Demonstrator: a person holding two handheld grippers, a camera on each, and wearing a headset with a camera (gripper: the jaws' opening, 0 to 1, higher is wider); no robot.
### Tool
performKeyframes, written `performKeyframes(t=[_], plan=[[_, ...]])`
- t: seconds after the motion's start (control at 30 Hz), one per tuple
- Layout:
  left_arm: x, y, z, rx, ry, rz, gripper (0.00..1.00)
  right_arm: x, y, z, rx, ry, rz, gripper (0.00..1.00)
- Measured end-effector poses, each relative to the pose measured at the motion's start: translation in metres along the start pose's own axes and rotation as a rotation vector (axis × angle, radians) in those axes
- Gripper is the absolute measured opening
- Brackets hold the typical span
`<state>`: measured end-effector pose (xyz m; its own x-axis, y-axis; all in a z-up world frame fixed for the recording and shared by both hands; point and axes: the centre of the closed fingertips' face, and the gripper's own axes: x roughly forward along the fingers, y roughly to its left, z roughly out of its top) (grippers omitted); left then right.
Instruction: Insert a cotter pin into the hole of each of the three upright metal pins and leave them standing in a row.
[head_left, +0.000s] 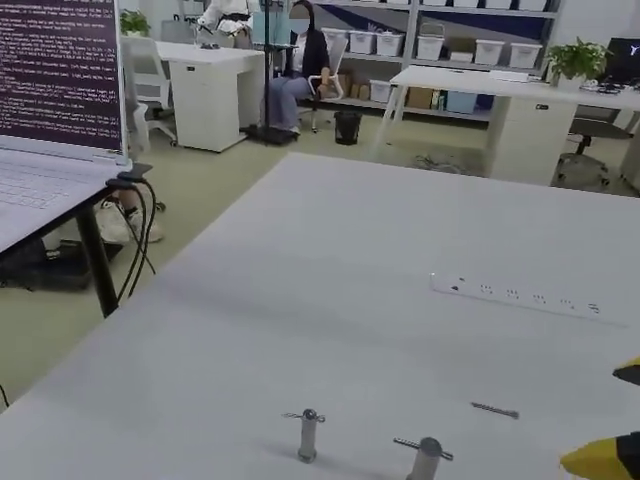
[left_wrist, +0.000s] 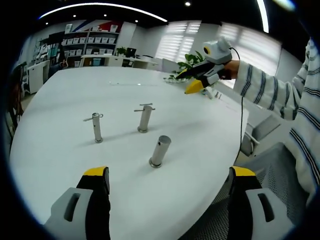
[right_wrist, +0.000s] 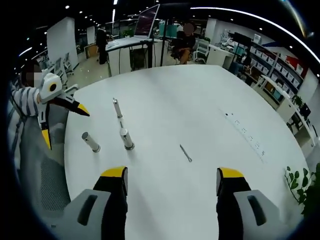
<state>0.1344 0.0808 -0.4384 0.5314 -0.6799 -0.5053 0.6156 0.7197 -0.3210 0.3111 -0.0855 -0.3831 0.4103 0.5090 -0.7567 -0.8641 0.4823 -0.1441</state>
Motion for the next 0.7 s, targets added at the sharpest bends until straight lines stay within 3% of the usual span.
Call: performKeyframes(t=[0.13,0.3,0.7], plan=[[0.0,-0.002,-0.001,-0.01,-0.006,0.004,0.97,0.006,-0.009,0.007,-0.07,0.022,0.006,0.67],[0.0,-0.003,0.0,-0.012,-0.016,0.005,0.94,0.019,-0.015,0.006,-0.1,0.061,0.034,0.62],[-0.005,0.003,0.002,-0.041,-0.037,0.022,0.92,0.058,-0.02,-0.026,-0.166,0.222,0.121,0.69]])
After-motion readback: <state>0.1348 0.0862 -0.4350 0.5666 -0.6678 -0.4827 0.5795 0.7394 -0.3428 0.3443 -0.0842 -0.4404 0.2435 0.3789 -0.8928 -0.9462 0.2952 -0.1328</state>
